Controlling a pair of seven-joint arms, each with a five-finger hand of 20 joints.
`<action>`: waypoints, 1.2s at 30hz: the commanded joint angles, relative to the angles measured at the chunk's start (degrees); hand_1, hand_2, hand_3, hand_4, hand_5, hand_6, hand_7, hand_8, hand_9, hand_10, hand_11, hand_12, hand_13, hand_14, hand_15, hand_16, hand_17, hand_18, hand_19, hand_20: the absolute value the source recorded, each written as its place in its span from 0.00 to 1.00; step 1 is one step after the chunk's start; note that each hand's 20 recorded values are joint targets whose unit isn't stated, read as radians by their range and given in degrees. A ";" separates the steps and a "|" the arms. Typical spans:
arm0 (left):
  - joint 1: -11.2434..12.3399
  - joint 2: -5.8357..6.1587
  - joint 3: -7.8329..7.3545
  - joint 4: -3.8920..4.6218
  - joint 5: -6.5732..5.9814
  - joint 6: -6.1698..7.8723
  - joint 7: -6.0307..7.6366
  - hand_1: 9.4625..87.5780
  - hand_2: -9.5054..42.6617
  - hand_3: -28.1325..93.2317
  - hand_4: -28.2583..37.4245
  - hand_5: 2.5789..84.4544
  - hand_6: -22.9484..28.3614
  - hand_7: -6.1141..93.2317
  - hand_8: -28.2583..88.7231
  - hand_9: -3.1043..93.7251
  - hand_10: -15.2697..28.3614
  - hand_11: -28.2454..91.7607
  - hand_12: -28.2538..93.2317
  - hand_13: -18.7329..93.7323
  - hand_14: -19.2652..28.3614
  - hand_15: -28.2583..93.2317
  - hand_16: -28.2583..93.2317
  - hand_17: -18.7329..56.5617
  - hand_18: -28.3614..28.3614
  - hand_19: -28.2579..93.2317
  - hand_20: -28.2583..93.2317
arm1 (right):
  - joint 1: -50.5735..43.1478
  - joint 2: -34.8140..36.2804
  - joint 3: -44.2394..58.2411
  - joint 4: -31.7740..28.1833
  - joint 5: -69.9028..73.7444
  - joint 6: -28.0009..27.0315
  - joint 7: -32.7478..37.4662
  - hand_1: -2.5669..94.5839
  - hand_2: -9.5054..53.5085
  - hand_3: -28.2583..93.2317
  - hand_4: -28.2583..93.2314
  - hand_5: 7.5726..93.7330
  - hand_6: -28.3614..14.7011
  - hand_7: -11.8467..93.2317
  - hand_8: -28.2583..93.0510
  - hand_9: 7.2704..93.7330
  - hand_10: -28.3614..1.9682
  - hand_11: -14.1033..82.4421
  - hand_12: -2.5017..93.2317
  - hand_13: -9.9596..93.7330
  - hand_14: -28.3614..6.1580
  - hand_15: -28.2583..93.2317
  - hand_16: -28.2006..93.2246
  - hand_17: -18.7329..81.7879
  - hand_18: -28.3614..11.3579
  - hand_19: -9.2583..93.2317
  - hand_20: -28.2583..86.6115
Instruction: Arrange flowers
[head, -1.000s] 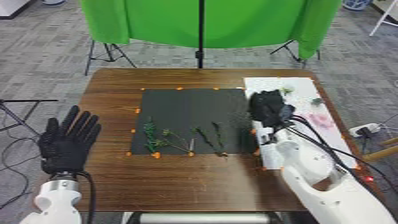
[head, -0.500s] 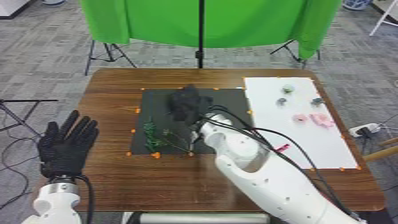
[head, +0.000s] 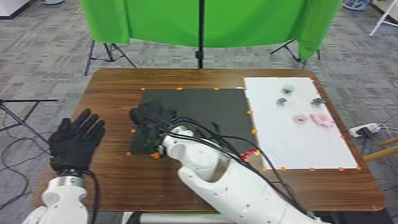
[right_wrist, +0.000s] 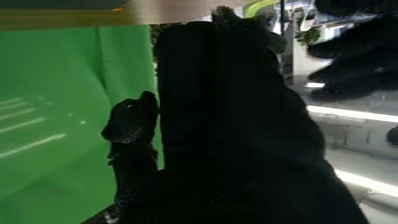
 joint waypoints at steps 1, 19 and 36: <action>-0.34 0.26 0.01 0.47 -0.07 -0.35 0.58 0.20 0.44 0.89 0.00 0.46 0.71 0.27 0.14 0.32 0.89 0.53 0.25 0.25 0.93 0.67 0.05 0.02 0.75 0.52 0.27 | -1.97 -0.10 -0.45 -0.43 -2.87 -1.48 -1.89 0.77 0.15 0.52 0.08 0.59 0.68 0.70 0.07 0.80 0.71 0.23 0.34 0.72 0.68 0.68 0.49 0.48 0.21 0.95 0.73; 0.00 -0.48 -0.36 0.04 0.31 -0.91 0.50 0.24 0.37 0.89 0.00 0.45 0.70 0.25 0.14 0.33 0.88 0.50 0.24 0.26 0.93 0.64 0.06 0.02 0.75 0.51 0.27 | -3.07 -1.25 1.30 1.49 -7.24 -1.53 0.02 0.64 0.00 0.73 0.00 0.61 0.72 0.67 0.09 0.76 0.66 0.29 0.28 0.71 0.67 0.66 0.52 0.50 0.15 0.97 0.71; 1.69 -2.98 -1.59 -0.31 1.25 -0.77 -0.86 0.33 0.22 0.88 0.00 0.41 0.68 0.23 0.14 0.30 0.82 0.45 0.27 0.28 0.86 0.58 0.10 0.05 0.74 0.50 0.28 | -6.48 3.02 1.97 -7.08 1.05 -4.72 5.85 0.60 0.00 0.77 0.00 0.52 0.61 0.44 0.04 0.59 0.51 0.41 0.17 0.65 0.58 0.73 0.47 0.49 0.12 0.98 0.71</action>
